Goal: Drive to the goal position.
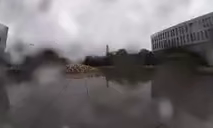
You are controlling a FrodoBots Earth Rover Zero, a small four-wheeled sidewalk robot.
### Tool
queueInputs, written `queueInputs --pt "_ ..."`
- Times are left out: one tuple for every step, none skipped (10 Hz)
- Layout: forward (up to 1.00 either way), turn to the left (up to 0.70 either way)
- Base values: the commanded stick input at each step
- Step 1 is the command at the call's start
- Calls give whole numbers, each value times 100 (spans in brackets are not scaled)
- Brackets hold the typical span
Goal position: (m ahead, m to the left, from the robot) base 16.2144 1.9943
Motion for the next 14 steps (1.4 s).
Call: queueInputs --pt "100 0" --pt "100 0" --pt "100 0" --pt "100 0" --pt "100 0" --pt "100 0" --pt "100 0" --pt "100 0" --pt "100 0" --pt "100 0" --pt "100 0" --pt "100 0" --pt "100 0" --pt "100 0"
